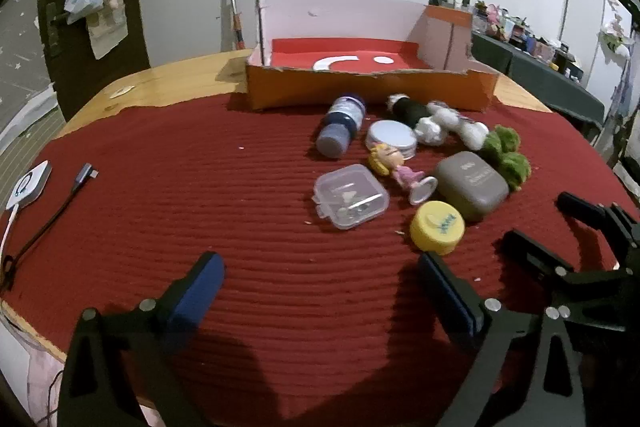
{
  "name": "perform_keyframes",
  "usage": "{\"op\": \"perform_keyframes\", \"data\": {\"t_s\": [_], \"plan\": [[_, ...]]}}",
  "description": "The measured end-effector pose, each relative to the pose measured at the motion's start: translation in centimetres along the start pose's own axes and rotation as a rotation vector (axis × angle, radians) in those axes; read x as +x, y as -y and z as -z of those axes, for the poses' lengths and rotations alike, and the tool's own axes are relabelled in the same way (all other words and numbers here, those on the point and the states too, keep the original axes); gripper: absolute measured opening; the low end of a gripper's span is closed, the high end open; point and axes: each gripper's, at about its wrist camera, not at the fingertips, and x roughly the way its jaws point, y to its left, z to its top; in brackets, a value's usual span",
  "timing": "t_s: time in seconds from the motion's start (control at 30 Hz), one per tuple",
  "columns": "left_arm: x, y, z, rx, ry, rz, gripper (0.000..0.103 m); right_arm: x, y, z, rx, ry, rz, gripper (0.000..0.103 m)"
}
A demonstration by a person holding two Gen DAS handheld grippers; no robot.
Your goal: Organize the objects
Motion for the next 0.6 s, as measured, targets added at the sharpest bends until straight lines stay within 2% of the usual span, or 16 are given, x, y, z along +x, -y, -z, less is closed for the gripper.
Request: {"op": "perform_keyframes", "data": {"t_s": [0.2, 0.37, 0.6], "plan": [[-0.1, 0.8, -0.1, 0.021, -0.002, 0.027, 0.092, -0.1, 0.4, -0.2, -0.003, -0.009, -0.008, 0.095], [-0.1, 1.8, -0.1, 0.041, -0.009, 0.060, 0.090, 0.0, 1.2, -0.8, 0.004, -0.030, -0.009, 0.085], [0.5, 2.8, -0.6, 0.067, -0.017, 0.080, 0.087, 0.5, 2.3, -1.6, 0.012, -0.050, -0.009, 0.078]]}}
